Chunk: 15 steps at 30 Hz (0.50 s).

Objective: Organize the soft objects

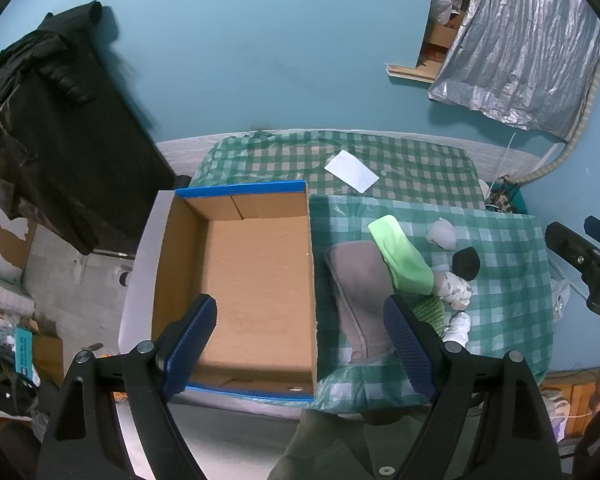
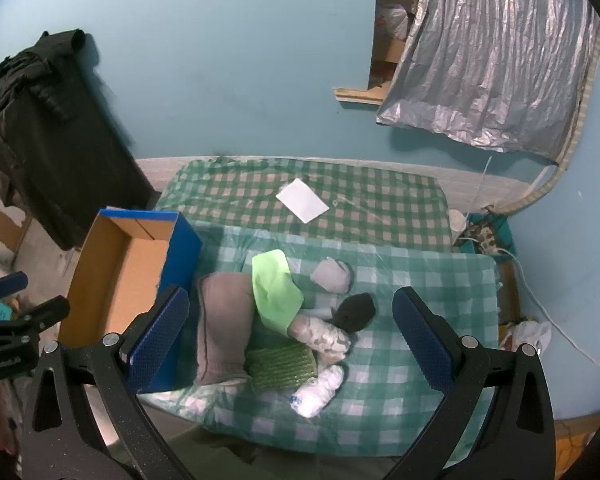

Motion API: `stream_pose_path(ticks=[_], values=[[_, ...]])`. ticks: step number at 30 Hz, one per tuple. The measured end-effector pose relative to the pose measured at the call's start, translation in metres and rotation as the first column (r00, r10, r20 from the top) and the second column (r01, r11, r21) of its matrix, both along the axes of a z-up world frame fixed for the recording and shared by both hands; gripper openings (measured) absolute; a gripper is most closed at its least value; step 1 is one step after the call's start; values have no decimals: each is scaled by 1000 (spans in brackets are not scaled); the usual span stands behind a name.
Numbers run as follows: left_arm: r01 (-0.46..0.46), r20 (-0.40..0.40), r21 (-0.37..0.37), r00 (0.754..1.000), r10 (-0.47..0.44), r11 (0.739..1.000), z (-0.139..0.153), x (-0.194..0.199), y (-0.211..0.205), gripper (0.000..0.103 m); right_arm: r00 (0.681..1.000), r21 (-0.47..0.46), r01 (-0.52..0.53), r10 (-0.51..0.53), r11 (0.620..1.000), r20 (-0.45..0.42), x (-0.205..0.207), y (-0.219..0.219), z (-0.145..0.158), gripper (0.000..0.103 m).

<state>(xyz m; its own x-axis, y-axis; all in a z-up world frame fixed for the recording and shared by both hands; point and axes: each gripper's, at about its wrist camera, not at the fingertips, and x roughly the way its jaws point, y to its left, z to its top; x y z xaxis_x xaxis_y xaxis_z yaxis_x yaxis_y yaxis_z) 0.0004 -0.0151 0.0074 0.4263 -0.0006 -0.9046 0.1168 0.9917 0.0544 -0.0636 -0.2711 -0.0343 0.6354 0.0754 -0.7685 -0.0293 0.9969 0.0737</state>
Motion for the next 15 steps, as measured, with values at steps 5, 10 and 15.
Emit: stream_pose_path(ticks=[5,10,15], values=[[-2,-8,-1,1000,2,1000,-4,2,-4,86,1000,1,-1,1,1000,-3,2,-3,-1,102],[1,-12,3,1000,-1,1000,-6,3,-9,86,1000,1,2,-2,1000,-7,2,-4,-8,102],[5,-13,4,1000,-5,1000,-7,5,-12,86,1000,2,1,-1,1000,-10,5,-10,-8,102]])
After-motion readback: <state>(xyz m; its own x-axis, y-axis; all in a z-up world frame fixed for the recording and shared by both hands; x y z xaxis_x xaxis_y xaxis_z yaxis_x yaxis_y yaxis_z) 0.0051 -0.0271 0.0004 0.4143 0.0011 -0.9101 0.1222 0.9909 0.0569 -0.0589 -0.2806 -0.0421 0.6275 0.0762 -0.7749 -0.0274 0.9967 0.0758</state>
